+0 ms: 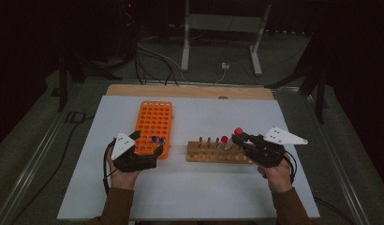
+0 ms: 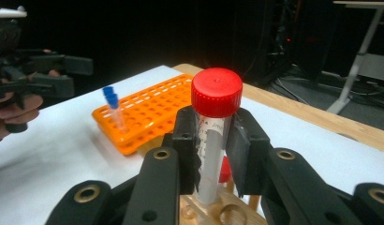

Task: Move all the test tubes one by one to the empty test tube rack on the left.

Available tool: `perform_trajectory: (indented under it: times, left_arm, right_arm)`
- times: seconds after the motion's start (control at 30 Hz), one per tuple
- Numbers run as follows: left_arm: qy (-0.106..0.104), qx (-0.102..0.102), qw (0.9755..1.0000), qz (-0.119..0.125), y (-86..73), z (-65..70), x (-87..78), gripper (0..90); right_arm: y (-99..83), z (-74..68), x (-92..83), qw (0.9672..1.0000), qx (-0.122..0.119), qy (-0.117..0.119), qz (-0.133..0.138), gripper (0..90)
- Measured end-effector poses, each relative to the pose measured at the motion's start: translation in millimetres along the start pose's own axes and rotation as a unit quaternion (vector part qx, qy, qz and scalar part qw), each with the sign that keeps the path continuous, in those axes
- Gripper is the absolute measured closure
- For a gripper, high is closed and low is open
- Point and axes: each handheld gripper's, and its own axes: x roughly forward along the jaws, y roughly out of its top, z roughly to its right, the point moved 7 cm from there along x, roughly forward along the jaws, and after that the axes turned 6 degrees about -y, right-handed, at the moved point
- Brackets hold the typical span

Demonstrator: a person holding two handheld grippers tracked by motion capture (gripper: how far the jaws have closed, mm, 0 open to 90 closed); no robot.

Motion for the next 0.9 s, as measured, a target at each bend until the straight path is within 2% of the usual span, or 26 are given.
perform_trajectory:
  times: [0.17,0.53,0.73,0.9]
  left_arm:
    - [-0.008,0.008,0.9999,0.007,5.4,8.7,0.1,3.6]
    - [-0.033,0.039,0.9986,0.011,14.4,36.2,5.2,6.8]
    - [-0.057,0.054,0.9969,-0.005,9.9,56.8,16.6,7.6]
    - [-0.09,0.061,0.9936,-0.028,-0.7,80.4,31.7,10.0]
  right_arm:
    - [1.7,-10.0,1.2,0.9999,-0.001,0.016,0.0,74.0]
    - [-13.5,-42.5,21.9,0.9983,-0.017,0.049,-0.027,74.0]
    - [-16.2,-51.2,25.8,0.9976,-0.022,0.058,-0.031,74.0]
    - [-17.6,-55.2,27.6,0.9971,-0.023,0.064,-0.034,74.0]
